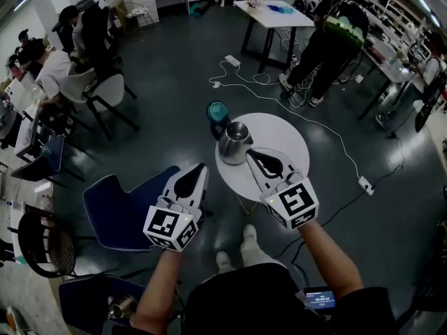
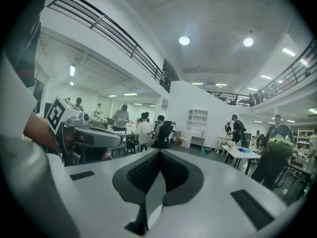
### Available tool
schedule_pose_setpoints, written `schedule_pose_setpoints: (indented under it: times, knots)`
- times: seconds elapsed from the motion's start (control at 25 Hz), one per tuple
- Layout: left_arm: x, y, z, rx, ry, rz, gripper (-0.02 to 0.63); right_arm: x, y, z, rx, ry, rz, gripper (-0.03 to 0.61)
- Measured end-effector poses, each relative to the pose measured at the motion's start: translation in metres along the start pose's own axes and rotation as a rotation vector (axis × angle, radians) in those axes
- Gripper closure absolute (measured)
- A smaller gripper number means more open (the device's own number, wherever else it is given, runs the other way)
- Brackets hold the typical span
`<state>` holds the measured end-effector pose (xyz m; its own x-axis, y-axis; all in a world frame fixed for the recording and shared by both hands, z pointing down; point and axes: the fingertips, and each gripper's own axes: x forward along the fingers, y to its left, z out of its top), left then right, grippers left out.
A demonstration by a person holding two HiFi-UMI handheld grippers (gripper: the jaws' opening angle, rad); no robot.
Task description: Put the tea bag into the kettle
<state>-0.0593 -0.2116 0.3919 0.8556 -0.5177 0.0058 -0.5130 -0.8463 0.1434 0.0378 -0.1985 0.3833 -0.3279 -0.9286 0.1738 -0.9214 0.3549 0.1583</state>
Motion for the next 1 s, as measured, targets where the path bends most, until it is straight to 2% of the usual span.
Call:
schedule_pose_setpoints:
  times: [0.32, 1.0]
  knots:
    - [-0.028, -0.023, -0.007, 0.012, 0.013, -0.033, 0.598, -0.028, 0.028, -0.005, -0.004, 0.014, -0.027, 0.560]
    - [-0.064, -0.064, 0.007, 0.041, 0.010, -0.102, 0.598, -0.072, 0.060, 0.015, 0.008, -0.026, -0.068, 0.560]
